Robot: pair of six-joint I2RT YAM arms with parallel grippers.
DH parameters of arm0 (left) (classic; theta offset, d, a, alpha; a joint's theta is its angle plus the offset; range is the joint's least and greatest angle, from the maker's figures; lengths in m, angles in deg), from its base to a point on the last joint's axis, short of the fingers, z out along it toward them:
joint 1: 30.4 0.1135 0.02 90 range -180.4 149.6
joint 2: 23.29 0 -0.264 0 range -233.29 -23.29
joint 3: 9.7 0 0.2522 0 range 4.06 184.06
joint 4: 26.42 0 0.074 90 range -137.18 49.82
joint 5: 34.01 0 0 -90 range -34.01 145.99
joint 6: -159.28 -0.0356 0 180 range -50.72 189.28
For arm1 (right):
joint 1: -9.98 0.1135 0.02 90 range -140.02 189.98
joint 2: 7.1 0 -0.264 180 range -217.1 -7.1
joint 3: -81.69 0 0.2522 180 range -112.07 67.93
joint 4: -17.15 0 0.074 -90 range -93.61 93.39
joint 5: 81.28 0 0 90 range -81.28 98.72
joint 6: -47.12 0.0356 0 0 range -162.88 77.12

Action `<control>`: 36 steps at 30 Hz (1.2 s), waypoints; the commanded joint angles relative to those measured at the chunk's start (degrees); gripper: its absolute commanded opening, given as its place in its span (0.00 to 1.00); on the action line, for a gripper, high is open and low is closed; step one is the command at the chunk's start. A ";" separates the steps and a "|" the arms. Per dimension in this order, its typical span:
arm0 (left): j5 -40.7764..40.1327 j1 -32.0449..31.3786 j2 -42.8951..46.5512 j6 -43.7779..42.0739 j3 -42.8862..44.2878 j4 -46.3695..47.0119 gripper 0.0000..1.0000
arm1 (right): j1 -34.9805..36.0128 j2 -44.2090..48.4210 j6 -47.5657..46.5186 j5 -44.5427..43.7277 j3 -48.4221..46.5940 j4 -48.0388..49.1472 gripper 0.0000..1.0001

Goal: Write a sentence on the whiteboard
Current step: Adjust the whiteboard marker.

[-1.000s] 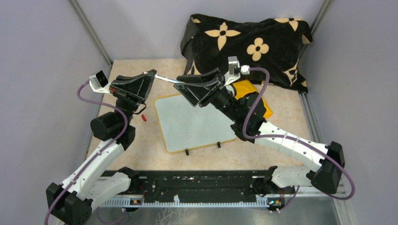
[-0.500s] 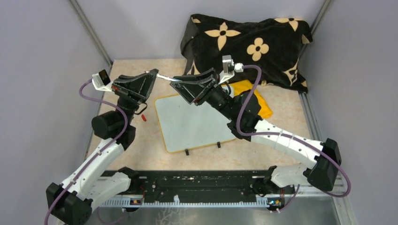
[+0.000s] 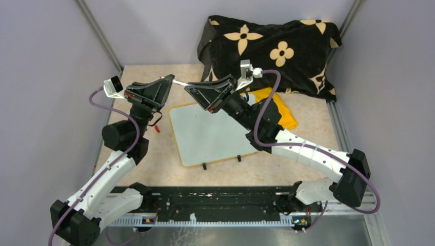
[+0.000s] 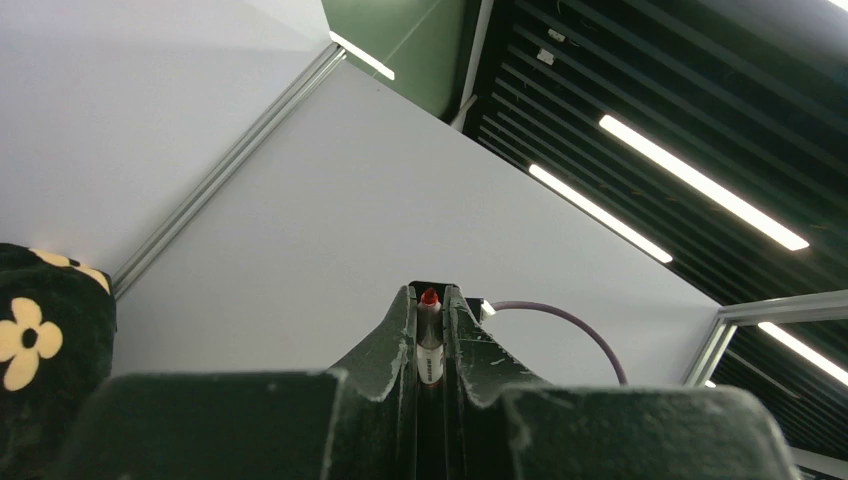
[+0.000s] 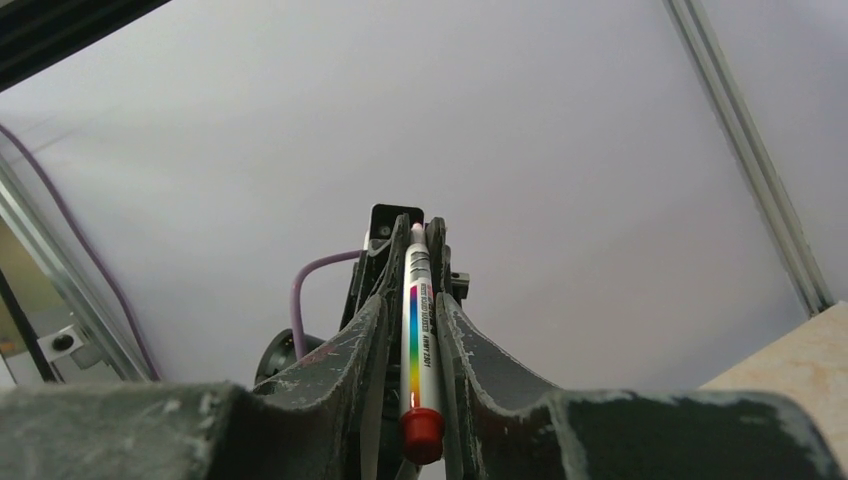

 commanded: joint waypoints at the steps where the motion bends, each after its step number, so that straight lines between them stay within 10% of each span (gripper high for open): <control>1: -1.20 -0.62 0.94 0.39 -0.48 -0.77 0.00 | -0.52 -0.12 -0.49 -1.50 -2.71 2.68 0.23; 36: -0.62 -1.36 1.27 -0.34 0.82 -5.93 0.00 | -0.54 -0.84 -0.98 -3.38 -2.98 2.44 0.19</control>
